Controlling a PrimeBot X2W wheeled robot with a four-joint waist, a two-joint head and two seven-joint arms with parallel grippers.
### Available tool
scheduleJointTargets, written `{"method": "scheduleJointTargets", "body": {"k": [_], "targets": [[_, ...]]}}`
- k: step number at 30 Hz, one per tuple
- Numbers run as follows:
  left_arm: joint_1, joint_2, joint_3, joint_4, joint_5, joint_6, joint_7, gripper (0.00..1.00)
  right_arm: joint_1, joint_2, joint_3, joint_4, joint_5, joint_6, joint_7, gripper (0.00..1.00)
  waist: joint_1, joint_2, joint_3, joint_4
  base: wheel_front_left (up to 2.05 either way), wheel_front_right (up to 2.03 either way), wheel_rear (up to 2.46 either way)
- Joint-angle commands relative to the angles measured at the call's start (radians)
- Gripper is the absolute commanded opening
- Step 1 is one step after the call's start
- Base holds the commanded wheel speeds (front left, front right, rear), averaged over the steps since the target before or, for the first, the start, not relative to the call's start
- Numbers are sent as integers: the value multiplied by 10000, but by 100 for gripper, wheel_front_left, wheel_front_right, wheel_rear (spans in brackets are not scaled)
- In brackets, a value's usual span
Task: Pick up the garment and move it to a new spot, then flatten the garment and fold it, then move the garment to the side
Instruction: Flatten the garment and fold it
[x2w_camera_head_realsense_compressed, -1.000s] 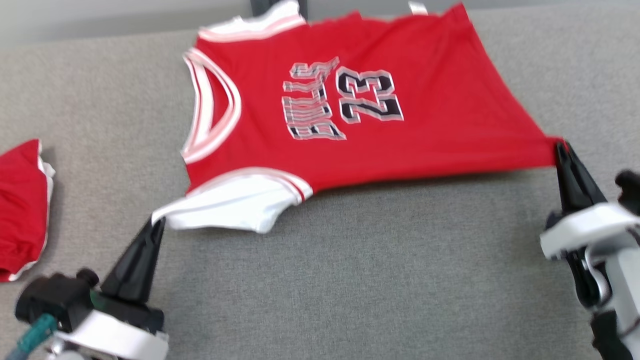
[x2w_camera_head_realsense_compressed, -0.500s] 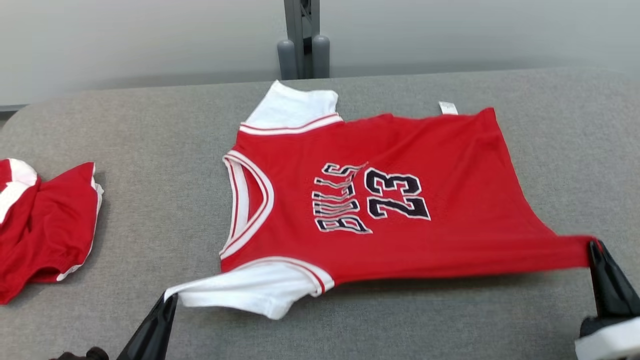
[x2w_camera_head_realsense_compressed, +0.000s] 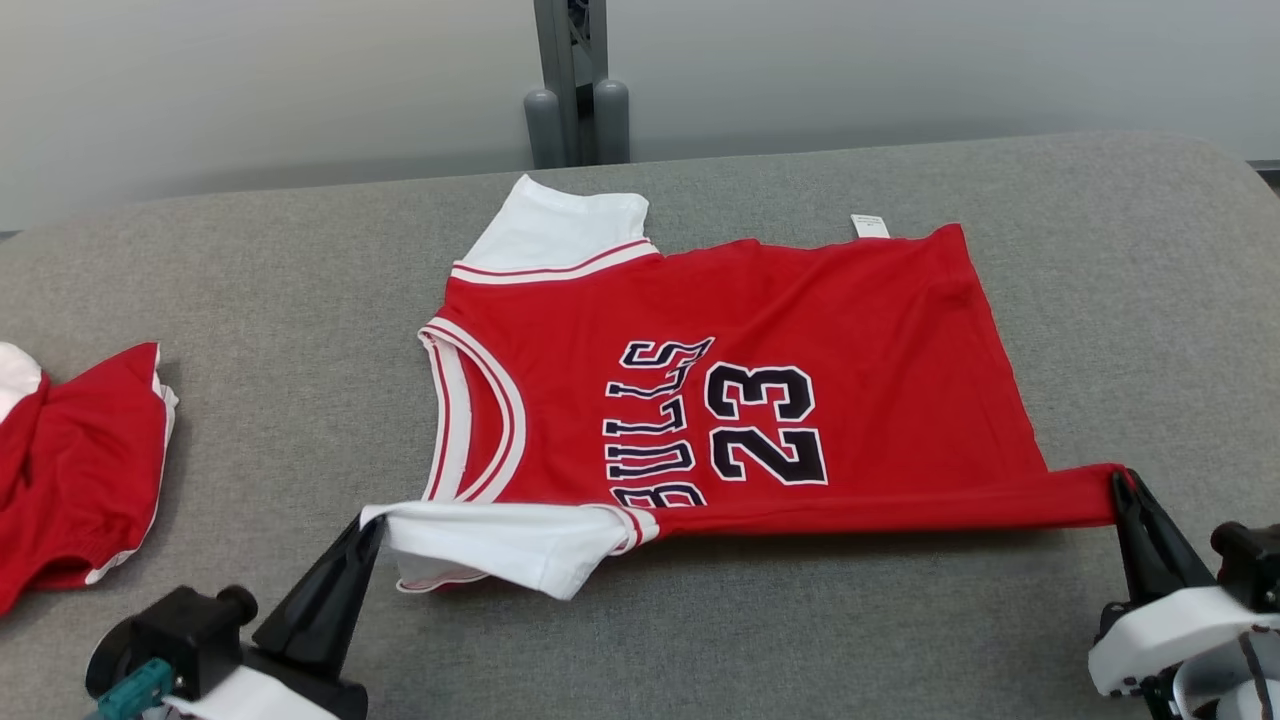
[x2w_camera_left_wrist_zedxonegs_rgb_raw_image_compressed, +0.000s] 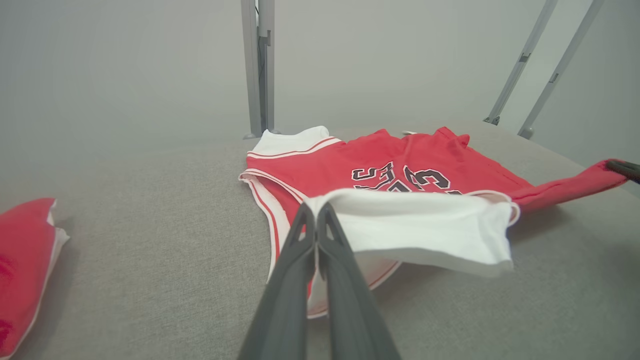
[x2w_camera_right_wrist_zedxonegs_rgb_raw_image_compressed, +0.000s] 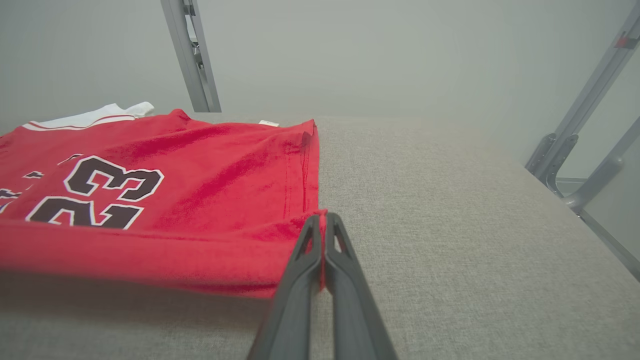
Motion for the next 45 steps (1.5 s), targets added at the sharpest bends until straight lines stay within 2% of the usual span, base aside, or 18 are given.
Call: {"method": "scheduleJointTargets", "body": {"k": [1, 9, 16, 22, 27, 28, 29, 30, 31, 32, 37, 40, 45], "targets": [[-520, -36, 8, 331, 63, -148, -45, 0, -399, -30, -82, 384, -129, -6, -109, 0, 0, 0, 66, -33, 0, 0, 0], [-2238, -581, -235, 2343, 156, -698, -348, 0, -2362, 101, 54, 2544, -563, -6, -495, 0, 0, 0, 505, -159, 0, 0, 0], [-3473, -792, -384, 4012, 432, -1064, -767, 0, -3732, 279, 273, 3968, -1027, -6, -687, 0, 0, 0, 1022, -185, 0, 0, 0], [-4377, -924, -688, 5137, 716, -1385, -960, 0, -4431, 336, 271, 4156, -1576, -6, -692, 0, 0, 0, 1484, -74, 0, 0, 0], [-4946, -1054, -890, 5848, 958, -1466, -1055, 0, -4703, 455, 276, 4324, -1862, -6, -693, 0, 0, 0, 1711, -36, 0, 0, 0], [-5068, -1101, -906, 6005, 1000, -1473, -1098, 0, -4758, 486, 265, 4365, -1929, -6, -691, 5, 0, 0, 1750, -44, 0, 0, 0], [-5164, -1166, -922, 6136, 1036, -1503, -1121, 6, -4793, 519, 243, 4405, -1979, -6, -693, 31, 0, 0, 1772, -49, 0, 0, 0], [-5234, -1227, -939, 6253, 1058, -1526, -1145, 29, -4825, 543, 192, 4395, -2038, -6, -694, 82, 0, 0, 1782, -52, 0, 0, 0], [-5286, -1262, -931, 6349, 1066, -1547, -1159, 53, -4845, 565, 132, 4311, -2105, -6, -694, 100, 0, 0, 1784, -54, 0, 0, 0], [-5338, -1301, -912, 6431, 1094, -1549, -1177, 100, -4819, 608, 86, 4205, -2158, -6, -694, 100, 0, 0, 1772, -56, 0, 0, 0], [-4732, -1611, -413, 6215, 639, -1480, -1206, 100, -4099, 740, -373, 3129, -2262, -6, -682, 100, 0, 0, 1574, -93, 0, 0, 0], [-3942, -1819, -100, 5763, 14, -1453, -1170, 100, -3459, 811, -705, 2511, -2189, -6, -683, 100, 0, 0, 1396, -117, 0, 0, 0], [-2393, -1925, 83, 4648, -941, -1021, -80, 100, -2444, 882, -1076, 1767, -2069, -5, -685, 100, 0, 0, 1183, -98, 0, 0, 0]]}}
